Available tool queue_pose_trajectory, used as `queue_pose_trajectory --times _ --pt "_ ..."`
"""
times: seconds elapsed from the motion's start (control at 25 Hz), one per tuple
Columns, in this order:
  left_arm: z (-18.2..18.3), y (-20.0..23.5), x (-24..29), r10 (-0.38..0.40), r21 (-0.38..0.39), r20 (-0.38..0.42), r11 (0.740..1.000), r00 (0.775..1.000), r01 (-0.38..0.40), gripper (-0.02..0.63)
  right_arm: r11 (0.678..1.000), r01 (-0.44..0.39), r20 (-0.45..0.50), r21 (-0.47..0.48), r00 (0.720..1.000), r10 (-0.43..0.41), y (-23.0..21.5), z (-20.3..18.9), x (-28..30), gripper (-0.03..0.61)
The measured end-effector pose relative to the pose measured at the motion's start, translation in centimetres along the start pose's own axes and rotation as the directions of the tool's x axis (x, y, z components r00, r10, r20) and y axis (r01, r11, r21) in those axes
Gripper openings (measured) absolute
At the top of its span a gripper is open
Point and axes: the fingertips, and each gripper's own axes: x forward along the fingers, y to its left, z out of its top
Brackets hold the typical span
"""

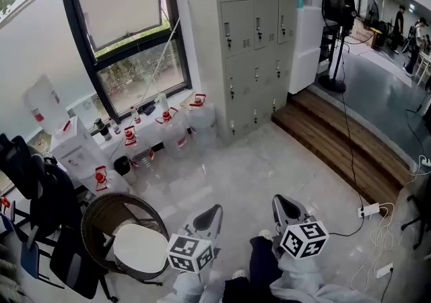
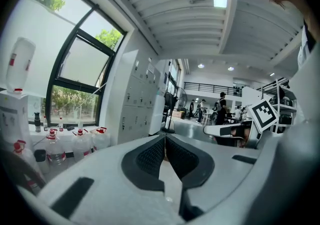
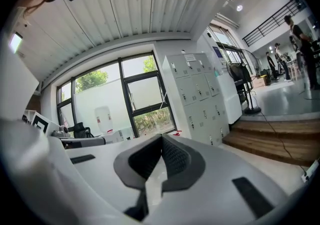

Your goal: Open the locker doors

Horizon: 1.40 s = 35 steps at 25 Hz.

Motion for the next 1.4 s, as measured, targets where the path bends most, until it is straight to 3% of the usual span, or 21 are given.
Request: queue_pose_trajectory --times 0.48,0.92,1.4 --pt "0.4 5.0 7.2 0.053 -0.043 -0.014 0.998 0.998 -0.054 0.012 0.998 -0.052 -0.037 -0.016 0.998 0.052 -4.1 0.7 7.7 0.0" --pt "4.9 10.8 20.1 0.075 -0.02 0.018 0.997 0.997 -0.075 0.012 0.995 -0.094 -0.012 -0.032 0.995 0.094 -11.3 6.5 19.8 0.0" --pt "7.8 15.3 30.8 0.081 0.002 0.028 0.997 0.996 -0.081 0.012 0.991 -0.11 0.007 -0.07 0.994 0.111 -17.3 11.0 30.2 0.0"
